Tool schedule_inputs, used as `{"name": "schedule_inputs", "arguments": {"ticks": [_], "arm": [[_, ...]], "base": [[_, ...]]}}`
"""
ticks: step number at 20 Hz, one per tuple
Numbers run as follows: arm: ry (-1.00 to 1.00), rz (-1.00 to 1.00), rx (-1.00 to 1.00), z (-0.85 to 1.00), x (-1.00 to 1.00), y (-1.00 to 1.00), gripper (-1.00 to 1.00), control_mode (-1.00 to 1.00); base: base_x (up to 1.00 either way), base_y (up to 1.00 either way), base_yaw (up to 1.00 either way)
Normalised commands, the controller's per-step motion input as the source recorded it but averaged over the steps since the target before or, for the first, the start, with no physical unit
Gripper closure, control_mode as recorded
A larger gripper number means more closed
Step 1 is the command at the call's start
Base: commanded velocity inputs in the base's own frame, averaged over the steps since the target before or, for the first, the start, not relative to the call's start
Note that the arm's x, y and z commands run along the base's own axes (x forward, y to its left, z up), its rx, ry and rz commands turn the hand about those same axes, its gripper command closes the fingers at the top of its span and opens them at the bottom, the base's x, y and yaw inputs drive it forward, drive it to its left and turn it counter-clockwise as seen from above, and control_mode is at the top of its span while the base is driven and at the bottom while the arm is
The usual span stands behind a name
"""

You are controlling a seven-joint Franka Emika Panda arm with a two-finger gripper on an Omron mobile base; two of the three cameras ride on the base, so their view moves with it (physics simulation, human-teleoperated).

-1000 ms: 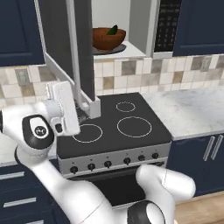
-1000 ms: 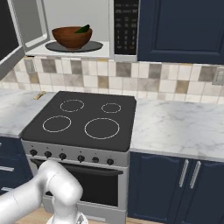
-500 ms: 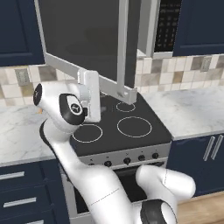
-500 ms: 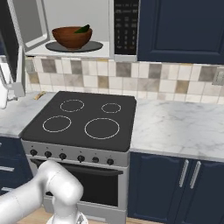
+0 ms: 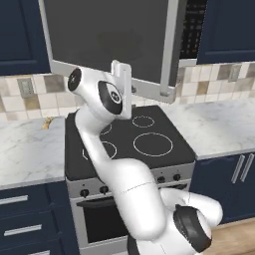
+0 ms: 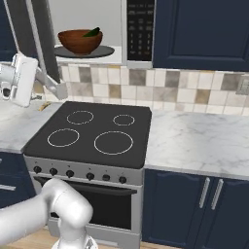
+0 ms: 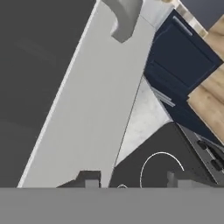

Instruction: Pick the cucumber from the sink and place it in the bowl. Then pick the bowl and place it in the microwave. Then close the microwave door and press the start button.

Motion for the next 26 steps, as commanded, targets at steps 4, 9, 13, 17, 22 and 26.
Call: {"name": "schedule_inputs", "arguments": {"ticks": [4, 9, 13, 17, 22, 26], "arm": [[-0.13, 0.00, 0.14, 0.89, 1.00, -0.61, -1.00, -1.00], [-0.12, 0.03, 0.13, 0.62, 1.00, -0.53, -1.00, -1.00], [-0.16, 0.18, 0.07, 0.01, 0.93, -0.23, -1.00, -1.00], [-0.25, 0.38, 0.07, -0.19, 0.41, -0.25, -1.00, -1.00], [-0.18, 0.41, 0.07, -0.27, 0.44, -0.25, -1.00, -1.00], [-0.10, 0.39, 0.06, -0.32, 0.66, -0.22, -1.00, -1.00]], "base": [[0.00, 0.00, 0.00], [0.00, 0.00, 0.00], [0.00, 0.00, 0.00], [0.00, 0.00, 0.00], [0.00, 0.00, 0.00], [0.00, 0.00, 0.00]]}}
